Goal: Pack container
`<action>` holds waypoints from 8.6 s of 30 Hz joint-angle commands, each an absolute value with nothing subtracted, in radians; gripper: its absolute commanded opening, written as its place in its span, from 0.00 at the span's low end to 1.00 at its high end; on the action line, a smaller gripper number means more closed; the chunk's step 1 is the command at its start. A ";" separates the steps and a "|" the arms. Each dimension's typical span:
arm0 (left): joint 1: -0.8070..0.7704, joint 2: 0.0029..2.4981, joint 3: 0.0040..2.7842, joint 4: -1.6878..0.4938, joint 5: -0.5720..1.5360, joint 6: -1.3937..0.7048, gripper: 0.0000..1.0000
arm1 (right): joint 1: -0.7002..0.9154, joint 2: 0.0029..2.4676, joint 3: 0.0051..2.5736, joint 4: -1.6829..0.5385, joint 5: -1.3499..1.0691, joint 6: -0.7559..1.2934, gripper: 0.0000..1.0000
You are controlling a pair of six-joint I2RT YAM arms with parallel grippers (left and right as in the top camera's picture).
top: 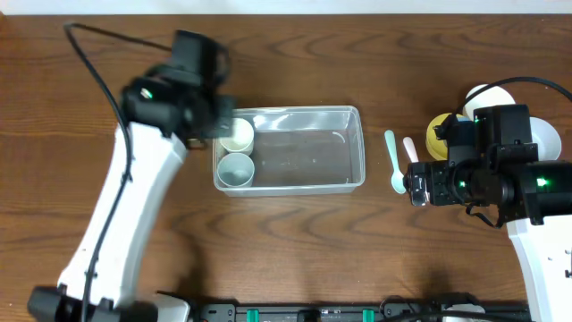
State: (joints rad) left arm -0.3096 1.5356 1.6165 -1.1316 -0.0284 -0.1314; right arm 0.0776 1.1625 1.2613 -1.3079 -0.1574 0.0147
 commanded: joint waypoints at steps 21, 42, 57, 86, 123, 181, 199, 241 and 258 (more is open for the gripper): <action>-0.561 1.893 2.168 -1.401 0.072 -0.057 0.06 | 0.070 1.162 1.279 -1.317 -0.154 0.011 0.99; -0.529 2.144 2.143 -1.471 0.096 -0.049 0.06 | 0.070 1.162 1.279 -1.327 -0.154 0.005 0.99; -0.479 2.172 2.035 -1.344 0.089 -0.019 0.06 | 0.070 1.162 1.279 -1.336 -0.154 0.003 0.99; -0.458 2.161 1.854 -1.145 0.069 0.041 0.65 | 0.070 1.162 1.279 -1.337 -0.154 0.003 0.99; -0.138 1.095 1.298 -1.218 -0.060 -0.178 0.85 | -0.009 1.640 1.617 -1.098 0.076 -0.075 0.99; -0.138 1.130 1.245 -1.195 -0.060 -0.197 0.91 | -0.064 2.145 1.556 -1.040 0.055 -0.010 0.18; -0.138 1.130 1.245 -1.195 -0.060 -0.197 0.91 | -0.014 2.005 1.661 -1.156 -0.005 -0.056 0.01; -0.138 1.130 1.245 -1.196 -0.061 -0.197 0.91 | 0.611 2.006 1.673 -1.062 -0.075 -0.189 0.04; -0.138 1.130 1.245 -1.195 -0.061 -0.197 0.91 | 0.587 2.010 1.673 -1.059 -0.046 -0.165 0.50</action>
State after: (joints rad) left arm -0.1440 1.1259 1.2499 -1.1957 -0.0559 -0.1844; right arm 0.5930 2.0056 1.6726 -1.0576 -0.0521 -0.1726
